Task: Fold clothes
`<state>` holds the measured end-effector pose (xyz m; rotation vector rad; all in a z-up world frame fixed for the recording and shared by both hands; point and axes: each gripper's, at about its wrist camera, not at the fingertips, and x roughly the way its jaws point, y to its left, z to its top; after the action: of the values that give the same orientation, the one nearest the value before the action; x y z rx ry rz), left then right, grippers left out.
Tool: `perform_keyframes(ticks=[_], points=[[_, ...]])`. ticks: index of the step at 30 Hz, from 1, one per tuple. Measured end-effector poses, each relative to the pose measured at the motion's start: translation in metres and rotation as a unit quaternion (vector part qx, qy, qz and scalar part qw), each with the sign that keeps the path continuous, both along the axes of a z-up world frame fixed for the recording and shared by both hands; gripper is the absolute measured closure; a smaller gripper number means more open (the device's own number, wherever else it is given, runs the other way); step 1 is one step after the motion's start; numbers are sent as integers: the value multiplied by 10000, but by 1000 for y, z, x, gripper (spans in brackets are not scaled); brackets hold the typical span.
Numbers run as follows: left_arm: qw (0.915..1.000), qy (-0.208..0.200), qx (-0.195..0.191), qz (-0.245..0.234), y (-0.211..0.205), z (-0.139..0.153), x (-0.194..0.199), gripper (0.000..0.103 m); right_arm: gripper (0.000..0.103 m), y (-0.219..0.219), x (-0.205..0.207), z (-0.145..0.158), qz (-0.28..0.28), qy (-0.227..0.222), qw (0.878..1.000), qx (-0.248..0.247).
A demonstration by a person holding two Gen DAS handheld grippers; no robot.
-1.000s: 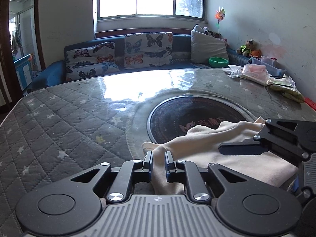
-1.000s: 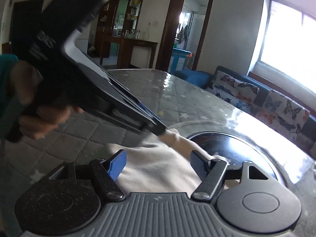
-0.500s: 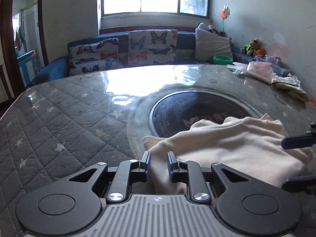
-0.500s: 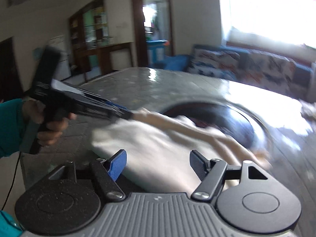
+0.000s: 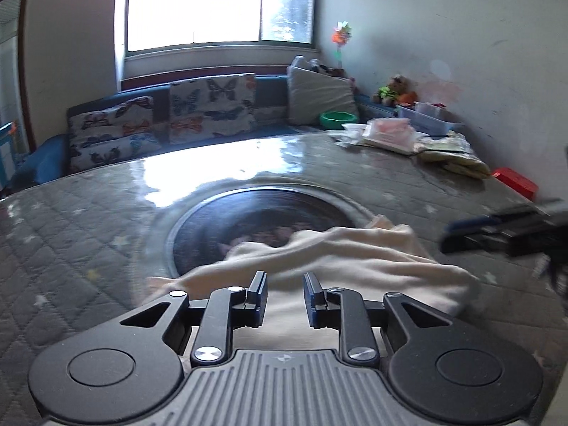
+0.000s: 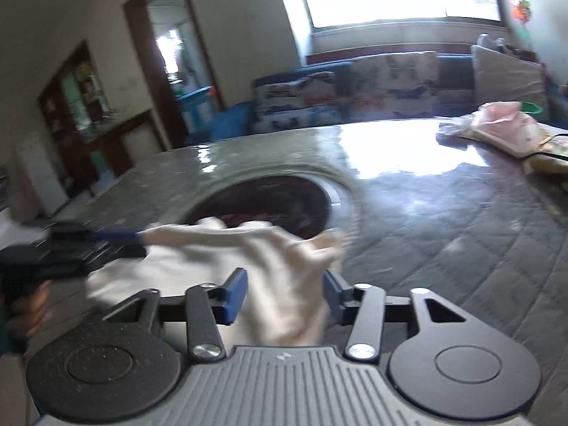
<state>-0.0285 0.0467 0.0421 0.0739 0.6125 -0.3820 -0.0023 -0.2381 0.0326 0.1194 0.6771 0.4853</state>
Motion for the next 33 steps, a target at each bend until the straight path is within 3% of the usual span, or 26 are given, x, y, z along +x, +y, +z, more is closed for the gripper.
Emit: perform_keyframes(ticks=[1,7,13,24,28,29,33], points=[[9999,30,-17,-100,-9,-2,0,78,71,-3,8,-3,-67,55,10000,-23],[9967,213,-33,-782,-59,-15,-1,78,77,-1,43,-23,-100,335,9994,-59],[9919,269,-13,-1243,-95,-23,-4,77,95,12,41,-23,88,191,9996,-211],[9884,304,-35,-1487,-114,-31,-1,73,96,19,33,2,294,-439,9980,-350],[9885,315,-64,-1478,-113,-31,0,73,96,11,41,-2,-14,-324,9986,-429],[9884,315,-58,-1481,-113,-32,0,73,96,4,42,-2,-28,-217,9995,-244],[9882,301,-70,-1499,-113,-32,0,72,96,-8,28,2,177,25,9998,-112]])
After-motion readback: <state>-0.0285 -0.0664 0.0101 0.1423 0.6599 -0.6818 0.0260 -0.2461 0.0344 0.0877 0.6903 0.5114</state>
